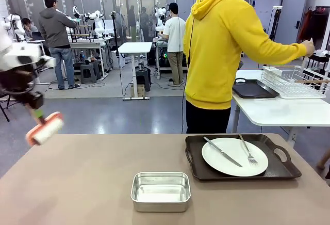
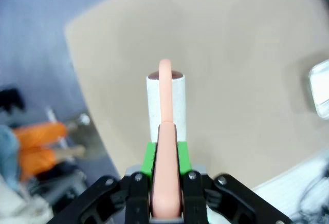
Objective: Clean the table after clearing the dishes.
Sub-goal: Place the Lint Roller back on top of the Airtight Container.
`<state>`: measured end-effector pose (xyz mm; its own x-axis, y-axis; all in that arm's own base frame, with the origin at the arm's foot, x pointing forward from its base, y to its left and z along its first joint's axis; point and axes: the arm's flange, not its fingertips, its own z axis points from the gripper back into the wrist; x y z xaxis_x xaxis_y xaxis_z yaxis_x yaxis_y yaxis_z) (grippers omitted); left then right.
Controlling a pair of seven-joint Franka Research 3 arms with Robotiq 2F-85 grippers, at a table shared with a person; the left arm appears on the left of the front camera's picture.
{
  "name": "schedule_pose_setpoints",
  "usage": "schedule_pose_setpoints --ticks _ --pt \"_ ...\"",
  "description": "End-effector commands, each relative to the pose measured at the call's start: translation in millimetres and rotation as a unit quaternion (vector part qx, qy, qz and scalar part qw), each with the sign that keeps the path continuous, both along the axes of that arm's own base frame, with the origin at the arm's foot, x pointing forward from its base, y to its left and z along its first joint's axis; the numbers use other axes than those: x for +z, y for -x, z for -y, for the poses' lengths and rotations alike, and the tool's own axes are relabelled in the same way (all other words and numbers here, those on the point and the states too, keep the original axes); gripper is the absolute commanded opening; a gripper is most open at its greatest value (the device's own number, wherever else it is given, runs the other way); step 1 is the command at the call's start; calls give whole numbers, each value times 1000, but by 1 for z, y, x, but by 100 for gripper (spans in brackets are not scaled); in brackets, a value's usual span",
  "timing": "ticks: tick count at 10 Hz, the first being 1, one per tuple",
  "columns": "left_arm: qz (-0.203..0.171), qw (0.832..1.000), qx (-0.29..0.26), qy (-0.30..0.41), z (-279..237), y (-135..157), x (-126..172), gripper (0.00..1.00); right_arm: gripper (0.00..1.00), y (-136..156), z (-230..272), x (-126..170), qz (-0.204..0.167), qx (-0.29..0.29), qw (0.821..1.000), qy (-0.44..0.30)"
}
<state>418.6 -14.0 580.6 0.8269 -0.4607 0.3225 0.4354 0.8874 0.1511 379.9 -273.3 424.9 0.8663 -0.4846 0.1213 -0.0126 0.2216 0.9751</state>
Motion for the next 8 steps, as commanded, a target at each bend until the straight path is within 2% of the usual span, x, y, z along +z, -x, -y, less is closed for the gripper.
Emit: schedule_pose_setpoints --ticks 1,2,4,6,7,8 --pt "28 980 -188 -59 80 -7 28 21 100 3 0 2 0 2 1000 4" --pt "24 961 -268 -68 122 -7 29 21 100 3 0 2 0 2 1000 4" --pt "-9 908 -400 -123 196 0 18 21 100 3 0 2 0 2 1000 4" --pt "-27 822 -544 -163 276 18 -17 21 100 3 0 2 0 2 1000 4" --pt "-22 794 -586 -160 307 24 -31 21 100 3 0 2 0 2 1000 4" --pt "-25 787 -598 -148 326 25 -37 21 100 3 0 2 0 2 1000 4"
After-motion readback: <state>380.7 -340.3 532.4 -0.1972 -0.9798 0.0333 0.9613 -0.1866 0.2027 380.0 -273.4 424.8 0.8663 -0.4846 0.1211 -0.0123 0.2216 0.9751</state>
